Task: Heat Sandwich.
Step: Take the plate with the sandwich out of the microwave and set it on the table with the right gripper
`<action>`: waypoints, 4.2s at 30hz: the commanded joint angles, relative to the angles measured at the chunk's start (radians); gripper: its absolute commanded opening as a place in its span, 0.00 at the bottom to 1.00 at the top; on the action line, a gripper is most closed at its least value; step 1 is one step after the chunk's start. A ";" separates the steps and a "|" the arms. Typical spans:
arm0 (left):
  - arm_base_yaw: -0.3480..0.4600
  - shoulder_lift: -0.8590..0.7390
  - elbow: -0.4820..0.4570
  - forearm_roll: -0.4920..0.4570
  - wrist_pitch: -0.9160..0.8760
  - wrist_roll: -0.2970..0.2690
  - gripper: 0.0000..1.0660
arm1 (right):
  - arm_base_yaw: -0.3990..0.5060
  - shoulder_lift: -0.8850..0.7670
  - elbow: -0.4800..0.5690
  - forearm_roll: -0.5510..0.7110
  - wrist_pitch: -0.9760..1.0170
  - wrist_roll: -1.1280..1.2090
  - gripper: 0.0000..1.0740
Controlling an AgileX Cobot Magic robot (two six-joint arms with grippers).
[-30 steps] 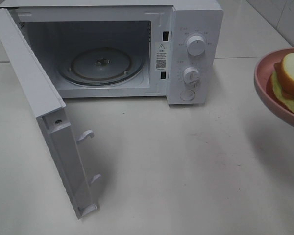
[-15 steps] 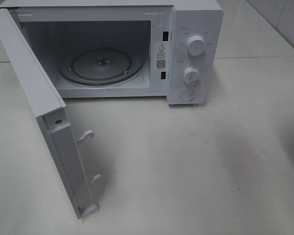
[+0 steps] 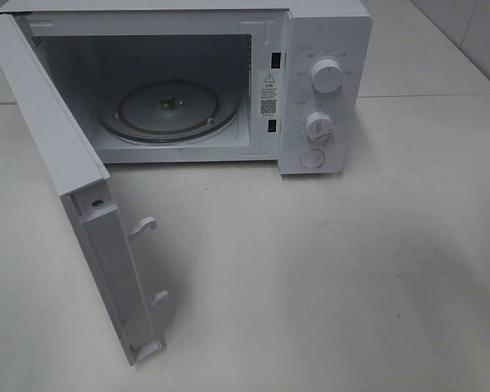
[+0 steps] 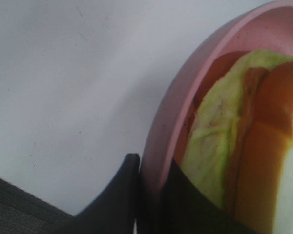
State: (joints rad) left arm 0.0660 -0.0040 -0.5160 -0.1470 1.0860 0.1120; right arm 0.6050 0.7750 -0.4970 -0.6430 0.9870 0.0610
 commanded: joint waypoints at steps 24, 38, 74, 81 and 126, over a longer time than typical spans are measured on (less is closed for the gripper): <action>0.004 -0.017 -0.001 0.000 -0.009 0.000 0.91 | -0.005 0.363 -0.137 -0.169 0.061 0.568 0.00; 0.004 -0.017 -0.001 0.000 -0.009 0.000 0.91 | -0.005 0.535 -0.138 -0.220 0.039 0.773 0.00; 0.004 -0.017 -0.001 0.000 -0.009 0.000 0.91 | -0.008 0.932 -0.138 -0.421 -0.195 1.113 0.02; 0.004 -0.017 -0.001 0.000 -0.009 0.000 0.91 | -0.008 0.978 -0.138 -0.456 -0.237 1.168 0.03; 0.004 -0.017 -0.001 0.000 -0.009 0.000 0.91 | -0.008 0.884 -0.138 -0.277 -0.341 0.894 0.39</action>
State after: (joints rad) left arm 0.0660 -0.0040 -0.5160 -0.1470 1.0860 0.1120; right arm 0.6020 1.7050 -0.6330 -0.9630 0.6370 1.0280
